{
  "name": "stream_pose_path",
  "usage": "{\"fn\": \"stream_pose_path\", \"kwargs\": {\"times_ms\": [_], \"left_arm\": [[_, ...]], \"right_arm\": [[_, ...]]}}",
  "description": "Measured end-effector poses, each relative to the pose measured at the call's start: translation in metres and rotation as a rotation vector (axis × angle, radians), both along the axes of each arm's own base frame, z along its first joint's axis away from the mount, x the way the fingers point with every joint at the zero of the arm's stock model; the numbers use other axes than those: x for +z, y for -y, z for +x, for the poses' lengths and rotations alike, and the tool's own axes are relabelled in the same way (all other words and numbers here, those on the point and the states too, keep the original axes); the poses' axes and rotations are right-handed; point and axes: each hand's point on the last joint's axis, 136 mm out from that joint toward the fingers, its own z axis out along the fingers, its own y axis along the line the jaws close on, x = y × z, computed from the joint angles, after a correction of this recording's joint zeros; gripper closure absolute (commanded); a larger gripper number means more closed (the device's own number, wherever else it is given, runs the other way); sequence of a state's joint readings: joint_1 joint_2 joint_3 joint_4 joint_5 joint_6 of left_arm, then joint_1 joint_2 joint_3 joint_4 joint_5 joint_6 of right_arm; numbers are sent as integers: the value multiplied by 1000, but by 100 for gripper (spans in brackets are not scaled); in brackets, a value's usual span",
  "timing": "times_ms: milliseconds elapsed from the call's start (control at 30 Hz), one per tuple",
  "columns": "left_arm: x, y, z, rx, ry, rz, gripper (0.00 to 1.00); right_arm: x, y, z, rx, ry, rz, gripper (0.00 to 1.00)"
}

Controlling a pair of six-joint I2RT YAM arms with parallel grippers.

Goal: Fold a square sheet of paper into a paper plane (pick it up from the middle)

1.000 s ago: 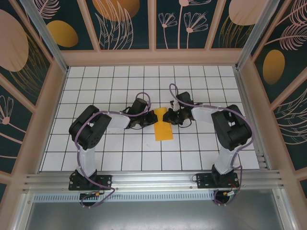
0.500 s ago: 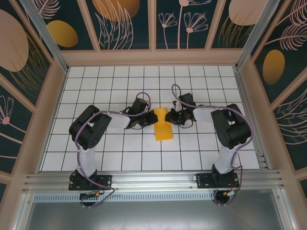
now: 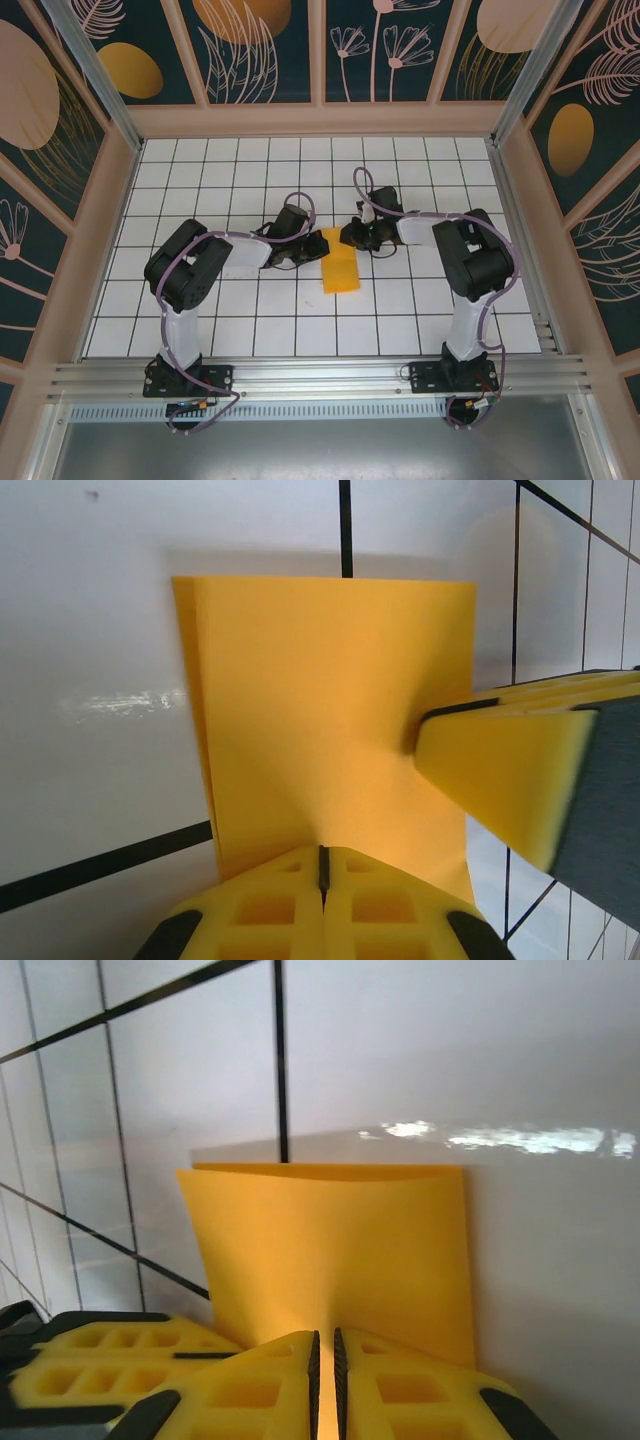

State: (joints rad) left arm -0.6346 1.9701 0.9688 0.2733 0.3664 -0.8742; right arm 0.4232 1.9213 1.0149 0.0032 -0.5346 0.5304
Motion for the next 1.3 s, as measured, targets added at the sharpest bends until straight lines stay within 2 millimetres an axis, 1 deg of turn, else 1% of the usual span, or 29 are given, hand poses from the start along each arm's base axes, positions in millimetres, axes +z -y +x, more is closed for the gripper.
{"fn": "stream_pose_path", "kwargs": {"times_ms": [200,467,567,700,867,1100,1200,1300], "left_arm": [[0,0,0,-5,1,5,96],[0,0,0,-7,1,8,96],[0,0,0,-7,0,8,96],[-1,0,0,-7,0,9,96],[0,0,0,-7,1,9,96],[0,0,0,-7,1,9,96],[0,0,0,-7,1,9,96],[0,0,0,-7,1,9,96]], "right_arm": [[2,0,3,-3,2,0,83],[20,-7,24,-10,62,17,84],[15,-7,27,-15,59,9,84],[0,-2,27,-28,35,-18,86],[2,-2,30,-34,43,-21,86],[9,-4,38,-38,66,-11,86],[8,-1,40,-44,65,-12,86],[3,2,43,-55,65,-21,87]]}}
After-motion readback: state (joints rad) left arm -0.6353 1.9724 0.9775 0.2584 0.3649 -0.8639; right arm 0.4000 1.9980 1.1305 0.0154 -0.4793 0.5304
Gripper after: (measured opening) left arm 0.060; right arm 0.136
